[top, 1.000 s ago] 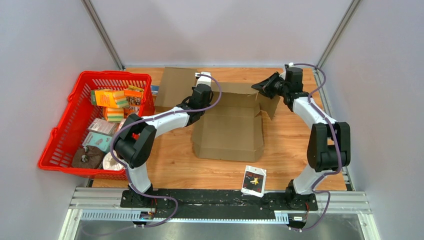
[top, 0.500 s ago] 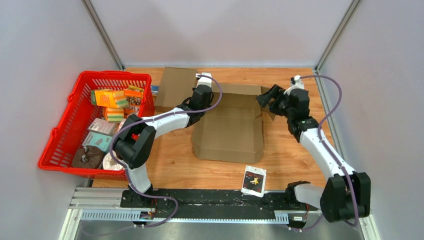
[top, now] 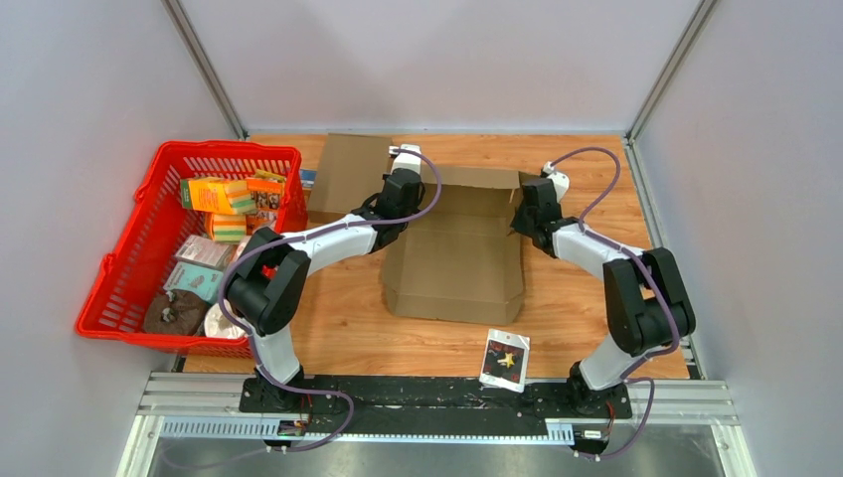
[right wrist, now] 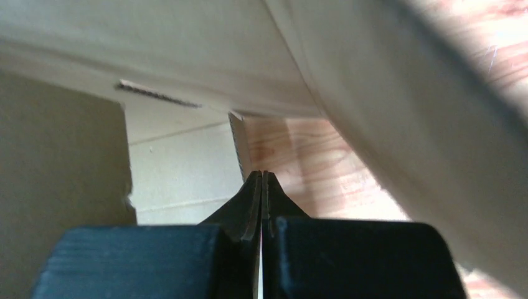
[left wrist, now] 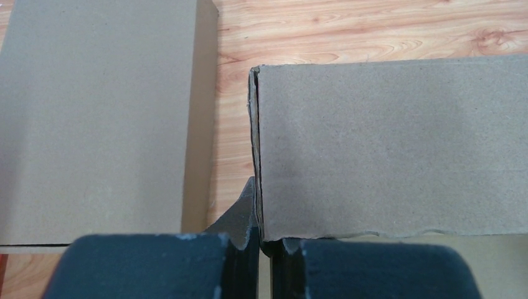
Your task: Fold the paper box
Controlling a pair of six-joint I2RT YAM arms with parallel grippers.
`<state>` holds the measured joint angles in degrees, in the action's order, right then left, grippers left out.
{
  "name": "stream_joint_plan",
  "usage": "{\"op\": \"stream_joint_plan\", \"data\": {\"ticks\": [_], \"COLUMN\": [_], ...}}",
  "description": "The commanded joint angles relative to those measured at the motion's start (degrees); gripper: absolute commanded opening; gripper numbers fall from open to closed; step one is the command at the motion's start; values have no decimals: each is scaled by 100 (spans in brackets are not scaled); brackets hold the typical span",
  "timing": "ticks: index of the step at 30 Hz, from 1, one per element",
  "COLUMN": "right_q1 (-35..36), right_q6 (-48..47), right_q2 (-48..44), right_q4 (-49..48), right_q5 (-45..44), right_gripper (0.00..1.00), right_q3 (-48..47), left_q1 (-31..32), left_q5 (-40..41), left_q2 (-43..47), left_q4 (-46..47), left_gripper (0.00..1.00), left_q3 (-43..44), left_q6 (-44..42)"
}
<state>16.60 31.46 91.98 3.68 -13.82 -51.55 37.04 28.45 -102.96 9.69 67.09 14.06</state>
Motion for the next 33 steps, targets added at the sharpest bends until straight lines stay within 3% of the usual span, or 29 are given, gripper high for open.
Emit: {"op": "stream_joint_plan", "data": {"ticks": [1, 5, 12, 15, 18, 22, 28, 33], "right_q1": [19, 36, 168, 20, -183, -201, -245, -455], "right_q6": [149, 88, 492, 737, 914, 687, 659, 1019], "right_q2": [232, 302, 538, 969, 1339, 1524, 550, -100], "right_q4": [-481, -692, -1527, -1002, -1177, -861, -1133, -1395], "right_q5": [-525, -403, 925, 881, 1101, 1294, 1294, 1883], "right_gripper": [0, 0, 0, 0, 2, 9, 14, 13], "right_q3": [-320, -304, 39, -180, -39, -285, 417, 873], "left_q1": [-12, -21, -21, -12, -12, -12, -21, -12], "left_q5": [-23, 3, -32, -50, 55, 266, 302, 363], "left_q2": [144, 153, 144, 136, 144, 162, 179, 215], "left_q4": [-126, -117, -108, -99, -126, -126, -134, -134], "left_gripper": [0, 0, 0, 0, 0, 0, 0, 0], "left_q3": [-82, -82, -73, -73, -100, -135, -170, -196], "left_q6": [9, 26, 44, 52, 96, 219, 334, 395]}}
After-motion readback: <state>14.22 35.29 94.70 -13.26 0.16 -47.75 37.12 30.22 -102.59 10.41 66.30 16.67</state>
